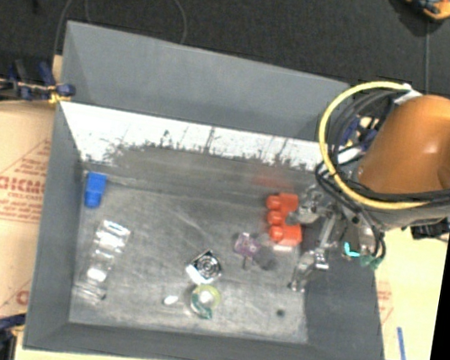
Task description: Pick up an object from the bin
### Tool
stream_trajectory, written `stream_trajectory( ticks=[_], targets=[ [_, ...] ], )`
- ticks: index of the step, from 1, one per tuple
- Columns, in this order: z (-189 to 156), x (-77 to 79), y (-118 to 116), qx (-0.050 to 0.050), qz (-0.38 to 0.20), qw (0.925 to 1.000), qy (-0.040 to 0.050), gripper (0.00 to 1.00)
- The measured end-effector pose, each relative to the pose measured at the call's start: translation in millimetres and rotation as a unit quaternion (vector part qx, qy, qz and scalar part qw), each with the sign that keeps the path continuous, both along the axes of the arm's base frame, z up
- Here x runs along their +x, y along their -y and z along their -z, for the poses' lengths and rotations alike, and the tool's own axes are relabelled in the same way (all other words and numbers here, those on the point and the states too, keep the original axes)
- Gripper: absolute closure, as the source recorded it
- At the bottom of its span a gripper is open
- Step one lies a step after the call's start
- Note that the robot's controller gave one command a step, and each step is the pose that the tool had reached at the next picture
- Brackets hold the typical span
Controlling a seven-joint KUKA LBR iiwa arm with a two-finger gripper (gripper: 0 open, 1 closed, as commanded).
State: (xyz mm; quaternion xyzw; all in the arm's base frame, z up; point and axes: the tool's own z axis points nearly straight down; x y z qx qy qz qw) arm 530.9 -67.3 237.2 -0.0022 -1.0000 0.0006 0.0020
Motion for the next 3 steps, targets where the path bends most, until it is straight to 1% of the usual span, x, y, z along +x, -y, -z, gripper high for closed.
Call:
stream_trajectory(
  ticks=[1, 2, 3],
  targets=[
    [65.9, 34.9, -61.9, 0.002, 0.019, 0.9998, 0.0011, 0.0],
    [160.0, -19.1, -46.4, -0.001, 0.043, 0.9991, 0.001, 0.0],
    [163.2, -34.4, -110.5, 0.001, 0.095, 0.9954, 0.011, 0.0]
  ],
)
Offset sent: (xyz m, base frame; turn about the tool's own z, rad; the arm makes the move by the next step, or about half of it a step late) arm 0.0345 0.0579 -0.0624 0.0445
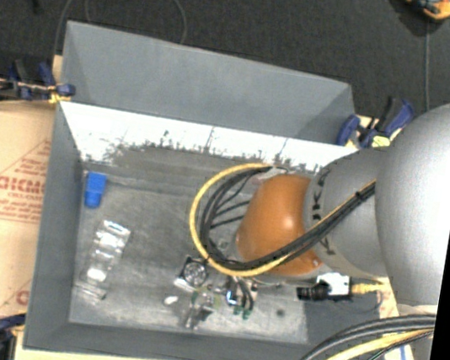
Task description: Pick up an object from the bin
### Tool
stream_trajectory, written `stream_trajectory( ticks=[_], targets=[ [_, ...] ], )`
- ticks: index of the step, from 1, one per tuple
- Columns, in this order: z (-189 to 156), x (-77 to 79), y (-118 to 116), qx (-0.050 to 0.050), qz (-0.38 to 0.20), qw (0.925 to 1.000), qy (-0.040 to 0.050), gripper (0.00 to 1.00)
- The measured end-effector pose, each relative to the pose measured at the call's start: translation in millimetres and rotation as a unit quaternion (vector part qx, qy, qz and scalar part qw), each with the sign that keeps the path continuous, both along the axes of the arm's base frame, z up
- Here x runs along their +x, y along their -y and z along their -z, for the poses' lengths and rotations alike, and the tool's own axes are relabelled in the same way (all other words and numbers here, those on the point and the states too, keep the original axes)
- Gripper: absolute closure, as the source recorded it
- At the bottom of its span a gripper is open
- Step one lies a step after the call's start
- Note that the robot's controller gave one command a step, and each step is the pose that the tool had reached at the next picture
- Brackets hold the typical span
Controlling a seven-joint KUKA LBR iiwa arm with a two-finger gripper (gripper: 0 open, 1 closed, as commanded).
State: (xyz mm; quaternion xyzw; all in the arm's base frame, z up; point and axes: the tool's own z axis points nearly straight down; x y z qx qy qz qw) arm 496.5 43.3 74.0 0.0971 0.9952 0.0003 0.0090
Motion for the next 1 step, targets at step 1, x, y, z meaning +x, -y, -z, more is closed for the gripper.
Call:
stream_trajectory(
  ticks=[1],
  targets=[
    [-1.3, 0.6, 1.0, 0.0, -0.001, 1.0, -0.0009, 1.0]
  ],
)
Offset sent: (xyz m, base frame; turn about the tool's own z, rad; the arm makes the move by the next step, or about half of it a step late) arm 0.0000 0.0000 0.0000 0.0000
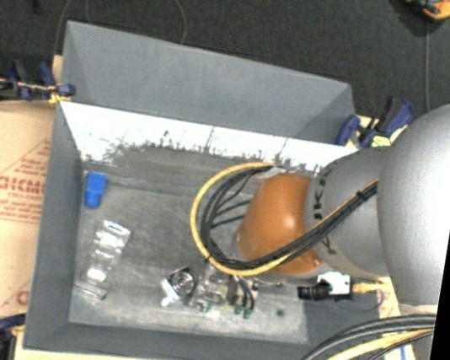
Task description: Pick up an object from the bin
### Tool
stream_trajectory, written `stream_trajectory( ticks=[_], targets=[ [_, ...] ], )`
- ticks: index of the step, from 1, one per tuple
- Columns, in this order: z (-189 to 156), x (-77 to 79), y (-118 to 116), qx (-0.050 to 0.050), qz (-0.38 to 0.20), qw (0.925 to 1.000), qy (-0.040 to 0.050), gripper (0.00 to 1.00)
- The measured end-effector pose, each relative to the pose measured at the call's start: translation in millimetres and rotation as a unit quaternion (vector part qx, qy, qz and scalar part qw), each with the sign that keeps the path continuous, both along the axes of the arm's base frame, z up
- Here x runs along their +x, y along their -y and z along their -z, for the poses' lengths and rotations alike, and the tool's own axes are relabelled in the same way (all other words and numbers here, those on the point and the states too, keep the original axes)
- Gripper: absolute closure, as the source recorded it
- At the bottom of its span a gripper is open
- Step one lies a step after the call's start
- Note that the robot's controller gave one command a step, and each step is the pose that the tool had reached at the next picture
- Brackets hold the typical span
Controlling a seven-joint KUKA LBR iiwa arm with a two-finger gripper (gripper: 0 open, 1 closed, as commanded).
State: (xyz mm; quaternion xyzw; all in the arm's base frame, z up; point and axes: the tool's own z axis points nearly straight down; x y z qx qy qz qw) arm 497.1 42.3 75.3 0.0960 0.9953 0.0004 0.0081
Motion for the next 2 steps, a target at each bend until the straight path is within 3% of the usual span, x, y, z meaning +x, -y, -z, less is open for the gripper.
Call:
stream_trajectory(
  ticks=[1, 2],
  targets=[
    [-38.7, -8.1, -8.2, 0.001, -0.007, 1.0, -0.0052, 1.0],
    [-36.4, -8.8, -7.5, 0.001, -0.008, 0.9999, -0.0071, 0.0]
  ],
)
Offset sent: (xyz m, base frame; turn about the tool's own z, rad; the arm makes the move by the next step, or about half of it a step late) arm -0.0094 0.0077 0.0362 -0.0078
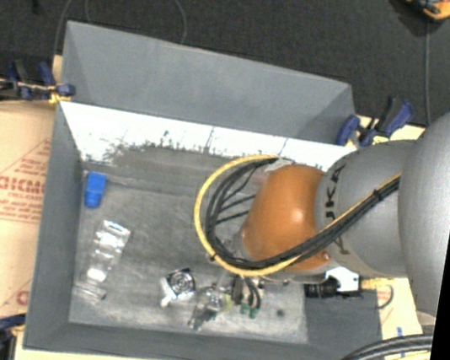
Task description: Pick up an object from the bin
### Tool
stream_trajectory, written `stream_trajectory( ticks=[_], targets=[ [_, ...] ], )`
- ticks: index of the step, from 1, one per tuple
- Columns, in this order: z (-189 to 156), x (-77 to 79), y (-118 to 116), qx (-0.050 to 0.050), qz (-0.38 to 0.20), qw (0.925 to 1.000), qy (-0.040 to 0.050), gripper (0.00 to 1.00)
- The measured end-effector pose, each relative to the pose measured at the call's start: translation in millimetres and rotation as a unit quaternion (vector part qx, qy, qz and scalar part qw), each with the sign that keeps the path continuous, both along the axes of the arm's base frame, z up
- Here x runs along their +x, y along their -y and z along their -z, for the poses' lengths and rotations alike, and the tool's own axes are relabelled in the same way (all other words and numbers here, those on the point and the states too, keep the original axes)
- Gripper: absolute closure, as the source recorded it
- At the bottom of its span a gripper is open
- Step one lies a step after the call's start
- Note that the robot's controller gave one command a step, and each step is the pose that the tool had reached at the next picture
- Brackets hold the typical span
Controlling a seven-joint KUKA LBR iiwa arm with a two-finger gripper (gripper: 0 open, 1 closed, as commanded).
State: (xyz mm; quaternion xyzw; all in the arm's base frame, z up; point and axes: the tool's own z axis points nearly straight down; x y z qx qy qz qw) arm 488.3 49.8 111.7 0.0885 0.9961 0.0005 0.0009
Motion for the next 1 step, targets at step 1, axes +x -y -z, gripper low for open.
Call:
stream_trajectory(
  ticks=[1],
  targets=[
    [35.5, -5.6, -27.3, 0.001, 0.022, 0.9998, 0.0016, 0.0]
  ],
)
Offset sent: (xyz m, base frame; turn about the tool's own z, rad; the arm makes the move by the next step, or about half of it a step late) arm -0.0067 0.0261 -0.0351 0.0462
